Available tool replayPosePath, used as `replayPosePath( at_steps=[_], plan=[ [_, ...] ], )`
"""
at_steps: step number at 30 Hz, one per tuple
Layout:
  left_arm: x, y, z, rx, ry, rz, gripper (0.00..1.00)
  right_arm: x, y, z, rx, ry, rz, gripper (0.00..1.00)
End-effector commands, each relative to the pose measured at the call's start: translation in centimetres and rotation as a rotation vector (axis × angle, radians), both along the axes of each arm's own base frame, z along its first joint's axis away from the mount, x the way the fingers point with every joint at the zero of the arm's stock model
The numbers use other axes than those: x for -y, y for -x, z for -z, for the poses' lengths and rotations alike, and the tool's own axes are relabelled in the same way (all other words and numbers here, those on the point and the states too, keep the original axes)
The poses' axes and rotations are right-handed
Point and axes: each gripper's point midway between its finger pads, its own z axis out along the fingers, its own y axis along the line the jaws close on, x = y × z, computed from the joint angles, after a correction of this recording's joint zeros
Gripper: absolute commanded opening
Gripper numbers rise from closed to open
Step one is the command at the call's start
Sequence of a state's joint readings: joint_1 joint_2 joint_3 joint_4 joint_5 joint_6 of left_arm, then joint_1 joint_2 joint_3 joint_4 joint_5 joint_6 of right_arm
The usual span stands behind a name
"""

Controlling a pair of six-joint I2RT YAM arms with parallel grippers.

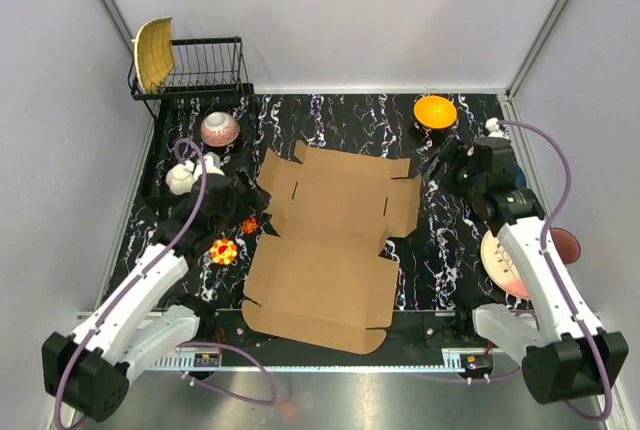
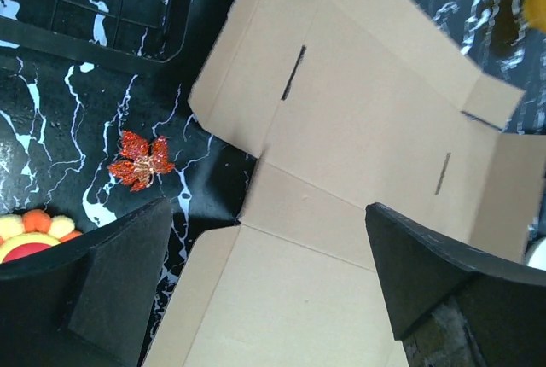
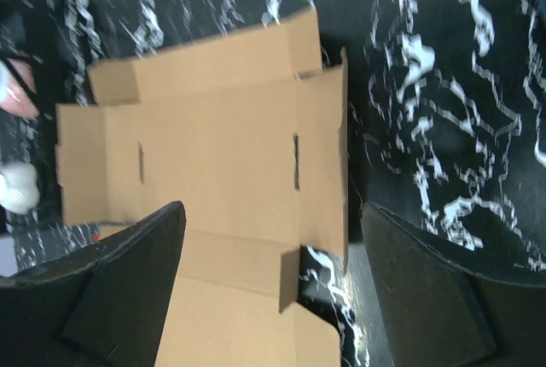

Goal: Fold the paper box

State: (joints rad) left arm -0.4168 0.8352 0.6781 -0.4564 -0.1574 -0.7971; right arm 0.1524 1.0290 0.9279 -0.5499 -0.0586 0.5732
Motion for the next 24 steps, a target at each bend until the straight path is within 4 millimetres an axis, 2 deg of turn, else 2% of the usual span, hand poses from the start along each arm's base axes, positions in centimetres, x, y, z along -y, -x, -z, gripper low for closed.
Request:
replayPosePath(
  at_steps=[1, 2, 3, 6, 7, 8, 9, 11, 13, 14, 16, 18, 19, 20, 21, 22, 23, 24],
  plan=[
    [0.8, -2.3, -1.7, 0.049, -0.015, 0.015, 0.99, 0.7, -1.3, -6.9, 0.214, 0.012, 0.036, 0.89],
    [0.7, -2.7, -1.0, 0.024, -0.044, 0.018, 0.99, -0.1, -1.4, -7.2, 0.229, -0.015, -0.003, 0.86],
    [0.7, -3.3, -1.4, 0.031, -0.059, 0.013, 0.99, -1.3, -1.7, -7.3, 0.244, -0.064, -0.05, 0.84],
    [-0.4, -4.4, 0.1, -0.028, -0.18, -0.008, 0.99, -3.7, -2.5, -5.2, 0.19, -0.139, -0.138, 0.77],
    [-0.8, -5.2, -0.7, -0.02, -0.208, -0.028, 0.99, -4.7, -2.6, -3.9, 0.155, -0.144, -0.162, 0.77],
    [-0.9, -5.4, 0.3, -0.062, -0.257, -0.016, 0.99, -5.4, -2.7, -3.2, 0.146, -0.142, -0.18, 0.77],
    [-0.8, -6.1, -0.3, -0.056, -0.269, -0.013, 0.99, -5.7, -3.1, -2.5, 0.15, -0.124, -0.176, 0.77],
    [-0.5, -6.5, 0.3, -0.081, -0.285, 0.007, 0.98, -7.4, -3.3, -1.0, 0.125, -0.105, -0.208, 0.76],
    [0.8, -6.5, 0.0, -0.075, -0.243, 0.058, 0.97, -8.9, -4.2, 0.1, 0.114, -0.1, -0.235, 0.76],
    [1.5, -7.2, -0.9, -0.028, -0.208, 0.069, 0.97, -10.2, -4.1, 0.4, 0.107, -0.098, -0.263, 0.76],
    [2.7, -7.7, -1.7, 0.019, -0.152, 0.099, 0.96, -11.3, -5.1, 1.1, 0.099, -0.083, -0.281, 0.76],
    [4.1, -9.7, -3.7, 0.087, -0.111, 0.116, 0.95, -12.4, -5.8, 1.0, 0.107, -0.089, -0.299, 0.75],
    [4.6, -10.3, -4.0, 0.091, -0.102, 0.127, 0.95, -12.7, -6.2, 2.1, 0.082, -0.087, -0.299, 0.75],
    [5.2, -11.4, -2.9, 0.064, -0.116, 0.141, 0.95, -12.9, -6.5, 2.5, 0.075, -0.093, -0.296, 0.73],
    [5.9, -12.7, -4.1, 0.082, -0.109, 0.147, 0.94, -13.2, -6.9, 3.3, 0.052, -0.093, -0.301, 0.72],
    [6.4, -13.4, -3.9, 0.076, -0.114, 0.163, 0.93, -13.4, -6.9, 3.6, 0.043, -0.095, -0.306, 0.72],
    [7.0, -14.5, -1.8, 0.03, -0.132, 0.179, 0.91, -13.6, -6.9, 3.8, 0.038, -0.099, -0.308, 0.7],
    [7.5, -15.8, -2.4, 0.044, -0.133, 0.183, 0.9, -13.7, -6.6, 4.3, 0.033, -0.097, -0.31, 0.7]
  ],
)
